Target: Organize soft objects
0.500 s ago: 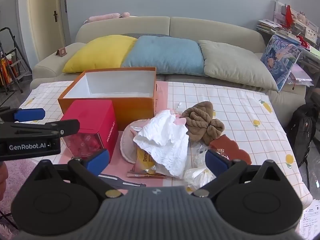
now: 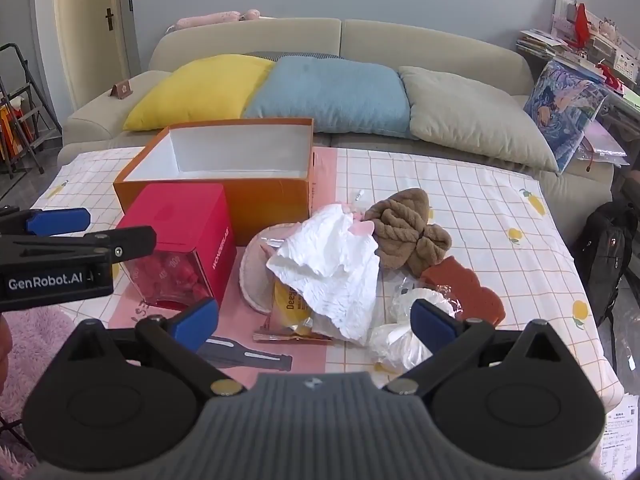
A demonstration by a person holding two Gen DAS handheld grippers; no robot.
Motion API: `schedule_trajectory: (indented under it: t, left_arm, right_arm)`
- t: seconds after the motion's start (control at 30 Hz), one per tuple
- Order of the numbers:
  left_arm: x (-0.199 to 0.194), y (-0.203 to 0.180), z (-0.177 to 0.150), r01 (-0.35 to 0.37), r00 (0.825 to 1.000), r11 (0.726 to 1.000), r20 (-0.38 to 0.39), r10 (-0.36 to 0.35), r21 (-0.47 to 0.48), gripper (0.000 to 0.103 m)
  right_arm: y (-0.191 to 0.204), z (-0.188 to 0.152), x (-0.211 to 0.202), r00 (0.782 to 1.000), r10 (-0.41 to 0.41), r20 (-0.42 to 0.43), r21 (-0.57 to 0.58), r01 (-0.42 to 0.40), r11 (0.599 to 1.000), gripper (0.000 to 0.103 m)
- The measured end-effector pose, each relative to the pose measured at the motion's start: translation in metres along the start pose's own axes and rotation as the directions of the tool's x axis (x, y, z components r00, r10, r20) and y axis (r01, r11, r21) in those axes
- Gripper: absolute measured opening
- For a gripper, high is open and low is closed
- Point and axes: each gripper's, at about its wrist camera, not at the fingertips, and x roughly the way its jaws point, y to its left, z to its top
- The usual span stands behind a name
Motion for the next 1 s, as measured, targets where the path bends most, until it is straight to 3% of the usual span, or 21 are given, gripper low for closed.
schedule_trajectory:
  t: [1.0]
  left_arm:
    - [0.015, -0.011, -0.015, 0.014, 0.997, 1.000, -0.080, -0.013, 0.018, 0.097]
  right_arm:
    - [-0.004, -0.004, 0.010, 0.997, -0.051, -0.066, 0.012, 0.052, 0.999, 0.100]
